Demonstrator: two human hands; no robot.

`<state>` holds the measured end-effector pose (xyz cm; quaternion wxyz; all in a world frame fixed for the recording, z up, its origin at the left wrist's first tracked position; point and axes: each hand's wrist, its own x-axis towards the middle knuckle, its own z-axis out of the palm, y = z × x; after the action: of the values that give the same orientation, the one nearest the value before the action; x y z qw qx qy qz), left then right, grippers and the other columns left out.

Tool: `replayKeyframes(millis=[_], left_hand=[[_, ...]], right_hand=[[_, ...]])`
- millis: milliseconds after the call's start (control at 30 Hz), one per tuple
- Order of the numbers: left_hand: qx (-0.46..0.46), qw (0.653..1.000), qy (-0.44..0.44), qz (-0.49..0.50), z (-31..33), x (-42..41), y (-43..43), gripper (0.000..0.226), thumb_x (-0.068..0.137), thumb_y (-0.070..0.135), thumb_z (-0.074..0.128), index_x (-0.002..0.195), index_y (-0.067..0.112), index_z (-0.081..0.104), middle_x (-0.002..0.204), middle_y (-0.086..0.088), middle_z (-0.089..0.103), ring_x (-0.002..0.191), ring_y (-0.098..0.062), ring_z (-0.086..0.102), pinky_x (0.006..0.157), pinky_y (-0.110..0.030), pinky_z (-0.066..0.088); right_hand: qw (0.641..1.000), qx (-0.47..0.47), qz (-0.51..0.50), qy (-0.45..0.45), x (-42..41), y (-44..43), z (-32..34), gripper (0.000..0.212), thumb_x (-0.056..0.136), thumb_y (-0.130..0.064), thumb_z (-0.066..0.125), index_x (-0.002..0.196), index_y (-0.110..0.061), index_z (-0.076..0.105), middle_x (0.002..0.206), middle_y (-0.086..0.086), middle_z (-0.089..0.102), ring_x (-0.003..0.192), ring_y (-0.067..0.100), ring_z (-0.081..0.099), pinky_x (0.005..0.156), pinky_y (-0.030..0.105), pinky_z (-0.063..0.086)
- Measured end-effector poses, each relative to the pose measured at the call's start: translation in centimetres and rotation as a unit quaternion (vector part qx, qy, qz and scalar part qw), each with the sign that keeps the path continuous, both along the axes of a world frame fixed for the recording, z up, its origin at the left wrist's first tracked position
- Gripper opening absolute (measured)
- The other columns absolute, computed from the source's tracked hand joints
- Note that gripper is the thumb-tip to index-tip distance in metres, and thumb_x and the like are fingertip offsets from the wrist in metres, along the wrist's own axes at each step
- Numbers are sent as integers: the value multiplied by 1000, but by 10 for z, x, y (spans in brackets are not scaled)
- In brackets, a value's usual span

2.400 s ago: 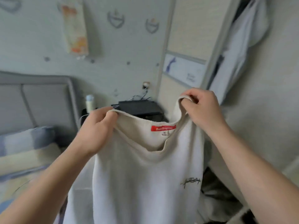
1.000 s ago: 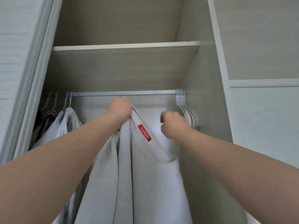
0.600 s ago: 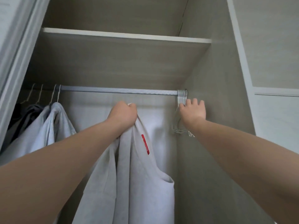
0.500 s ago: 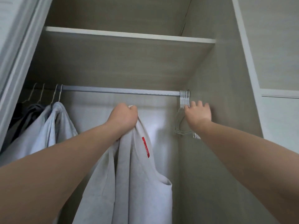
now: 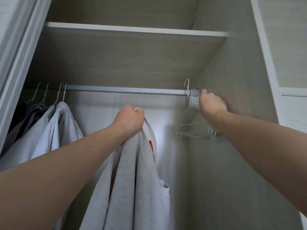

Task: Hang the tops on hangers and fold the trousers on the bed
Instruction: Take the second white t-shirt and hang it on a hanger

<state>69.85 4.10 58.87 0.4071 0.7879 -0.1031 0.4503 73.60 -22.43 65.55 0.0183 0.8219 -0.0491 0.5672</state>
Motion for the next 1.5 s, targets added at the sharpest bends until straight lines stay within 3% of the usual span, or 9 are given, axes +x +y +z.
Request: replayKeyframes(millis=[200, 400, 467, 733, 1000, 1133, 1267, 1400, 1500], left_hand=[[-1, 1000, -4, 0, 2, -14, -18, 36, 100, 24, 38, 68, 9, 46, 65, -6, 48, 58, -20, 44, 51, -30, 30], [5, 1000, -22, 7, 11, -70, -49, 39, 101, 28, 37, 96, -2, 61, 92, -26, 63, 90, -42, 63, 65, -36, 39], [1, 999, -38, 5, 12, -93, -59, 34, 101, 26, 38, 85, 4, 59, 76, -20, 58, 78, -36, 58, 66, -37, 38], [-27, 999, -41, 3, -22, -196, -120, 39, 99, 23, 40, 61, 17, 37, 57, -3, 37, 51, -19, 33, 49, -30, 26], [-43, 998, 8, -38, -100, -291, -198, 28, 91, 25, 42, 64, 20, 44, 62, -8, 40, 61, -19, 39, 57, -29, 29], [-48, 994, 82, -59, -157, -323, -223, 22, 91, 26, 43, 83, 19, 62, 76, -8, 52, 67, -17, 44, 57, -27, 28], [-36, 981, 174, -82, -211, -345, -245, 23, 96, 20, 45, 80, 15, 61, 75, -8, 54, 73, -17, 48, 62, -30, 33], [48, 967, 242, -69, -256, -358, -271, 30, 98, 13, 42, 77, 0, 58, 75, -13, 60, 72, -21, 51, 63, -31, 36], [122, 955, 267, -36, -285, -369, -294, 28, 98, 7, 40, 84, -7, 60, 86, -23, 65, 75, -30, 57, 60, -25, 43]], right_hand=[[990, 87, 98, -43, -46, 7, -11, 16, 92, 4, 39, 99, -10, 36, 115, 29, 61, 105, 49, 60, 76, 44, 42], [933, 223, 274, -75, -136, 1, -41, 16, 95, -6, 43, 83, -7, 53, 90, 16, 55, 82, 35, 51, 69, 29, 35], [917, 231, 309, -101, -167, -10, -61, 21, 98, -10, 42, 93, -9, 62, 90, 10, 57, 82, 30, 51, 66, 24, 32], [791, 367, 475, -117, -288, -94, -180, 25, 96, -18, 45, 94, -24, 69, 47, -18, 45, 48, 9, 41, 59, 27, 33], [691, 452, 555, -98, -431, -209, -300, 23, 89, -24, 44, 86, -35, 64, 53, -11, 39, 42, 10, 32, 41, 19, 28], [622, 524, 581, 10, -470, -253, -357, 6, 83, -32, 61, 88, -31, 61, 60, 3, 50, 46, 20, 41, 40, 27, 36], [531, 585, 580, 199, -481, -291, -372, 38, 88, -45, 69, 106, -12, 66, 57, 3, 40, 42, 16, 29, 40, 22, 25], [582, 575, 522, 241, -496, -316, -411, 32, 102, -26, 52, 100, -1, 73, 52, -2, 27, 41, 13, 18, 41, 19, 16], [593, 578, 510, 235, -524, -326, -441, 30, 101, -24, 51, 95, -10, 77, 52, -3, 28, 42, 13, 20, 42, 18, 19]])
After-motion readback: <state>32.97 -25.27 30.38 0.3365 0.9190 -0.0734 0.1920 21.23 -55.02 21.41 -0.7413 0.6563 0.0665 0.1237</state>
